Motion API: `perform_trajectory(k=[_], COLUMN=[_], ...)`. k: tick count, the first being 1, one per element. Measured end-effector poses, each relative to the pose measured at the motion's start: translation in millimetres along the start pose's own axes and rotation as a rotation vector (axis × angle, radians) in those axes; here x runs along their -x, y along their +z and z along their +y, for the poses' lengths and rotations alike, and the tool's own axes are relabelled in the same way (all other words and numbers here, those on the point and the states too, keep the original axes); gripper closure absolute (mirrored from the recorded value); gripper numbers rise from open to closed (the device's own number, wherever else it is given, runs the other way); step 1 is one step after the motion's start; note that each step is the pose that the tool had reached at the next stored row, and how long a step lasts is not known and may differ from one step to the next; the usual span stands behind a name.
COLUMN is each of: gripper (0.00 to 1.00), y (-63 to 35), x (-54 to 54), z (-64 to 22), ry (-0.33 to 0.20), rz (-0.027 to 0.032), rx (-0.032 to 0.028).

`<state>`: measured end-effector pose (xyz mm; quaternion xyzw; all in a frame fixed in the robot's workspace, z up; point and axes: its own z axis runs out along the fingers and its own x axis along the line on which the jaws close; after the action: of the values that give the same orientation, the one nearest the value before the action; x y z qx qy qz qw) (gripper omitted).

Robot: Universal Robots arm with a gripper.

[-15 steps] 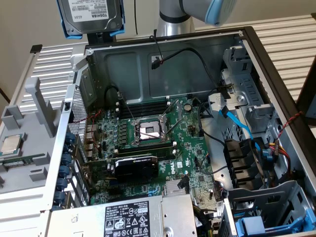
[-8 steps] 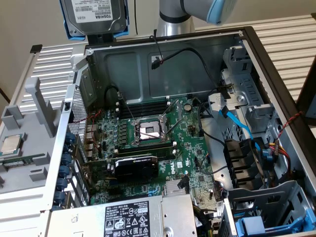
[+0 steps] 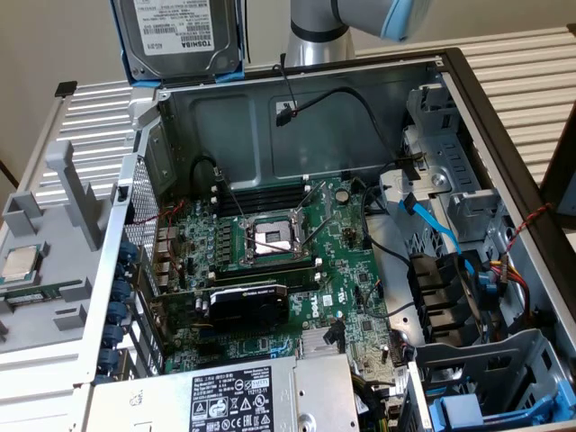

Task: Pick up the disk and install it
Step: 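Pick up the disk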

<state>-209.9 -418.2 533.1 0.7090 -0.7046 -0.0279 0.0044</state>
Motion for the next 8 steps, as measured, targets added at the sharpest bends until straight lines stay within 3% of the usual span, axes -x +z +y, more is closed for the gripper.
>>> perform_trajectory(k=[8], gripper=[0.63], y=[-1.6], x=[-19.6], z=[-11.3], ry=[0.0], rz=[-0.0001], rx=[0.0105])
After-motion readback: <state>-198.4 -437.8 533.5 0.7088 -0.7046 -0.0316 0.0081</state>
